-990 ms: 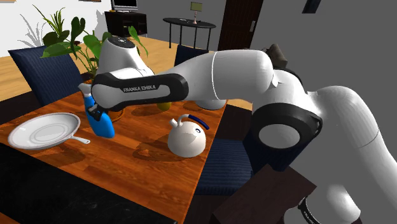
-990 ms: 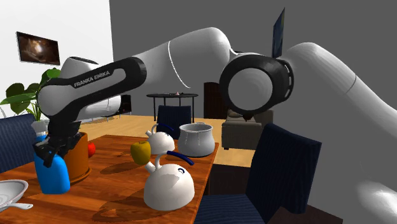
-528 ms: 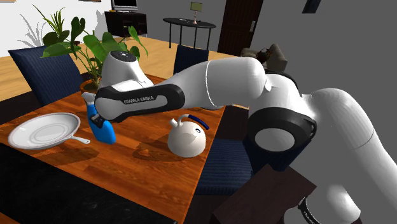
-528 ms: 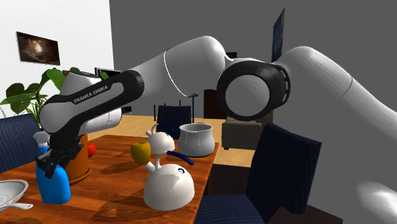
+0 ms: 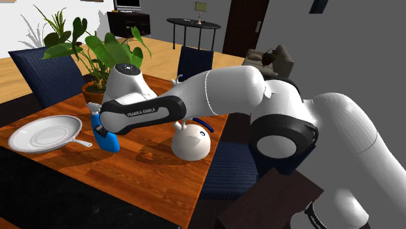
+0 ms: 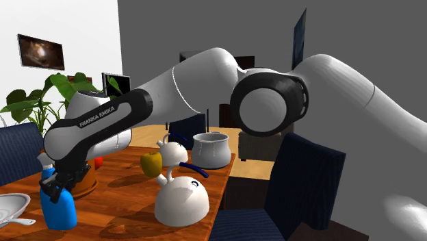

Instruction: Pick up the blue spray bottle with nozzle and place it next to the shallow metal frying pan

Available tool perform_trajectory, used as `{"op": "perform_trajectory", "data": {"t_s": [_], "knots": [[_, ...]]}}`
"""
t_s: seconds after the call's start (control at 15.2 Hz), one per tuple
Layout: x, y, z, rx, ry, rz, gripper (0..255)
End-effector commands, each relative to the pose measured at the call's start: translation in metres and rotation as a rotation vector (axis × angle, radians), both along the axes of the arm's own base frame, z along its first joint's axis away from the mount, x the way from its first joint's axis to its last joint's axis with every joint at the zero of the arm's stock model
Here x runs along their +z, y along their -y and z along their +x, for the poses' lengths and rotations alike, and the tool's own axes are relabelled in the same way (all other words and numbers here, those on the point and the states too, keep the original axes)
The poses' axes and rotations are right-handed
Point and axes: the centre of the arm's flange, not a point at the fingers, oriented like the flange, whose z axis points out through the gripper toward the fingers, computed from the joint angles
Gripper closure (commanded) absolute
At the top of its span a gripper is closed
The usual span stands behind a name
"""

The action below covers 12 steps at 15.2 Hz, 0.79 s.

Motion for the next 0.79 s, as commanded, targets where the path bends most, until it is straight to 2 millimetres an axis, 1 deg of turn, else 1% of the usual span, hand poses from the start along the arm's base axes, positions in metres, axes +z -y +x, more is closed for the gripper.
{"op": "perform_trajectory", "data": {"t_s": [0.0,0.26,0.33,0.66,0.73], "knots": [[0.0,0.0,0.0,0.0,0.001,0.001,255],[0.0,0.0,0.0,0.0,0.001,0.001,255],[0.0,0.0,0.0,0.0,0.001,0.001,0],[0.0,0.0,0.0,0.0,0.001,0.001,0],[0.011,0.003,-0.005,0.0,0.001,0.001,0]]}}
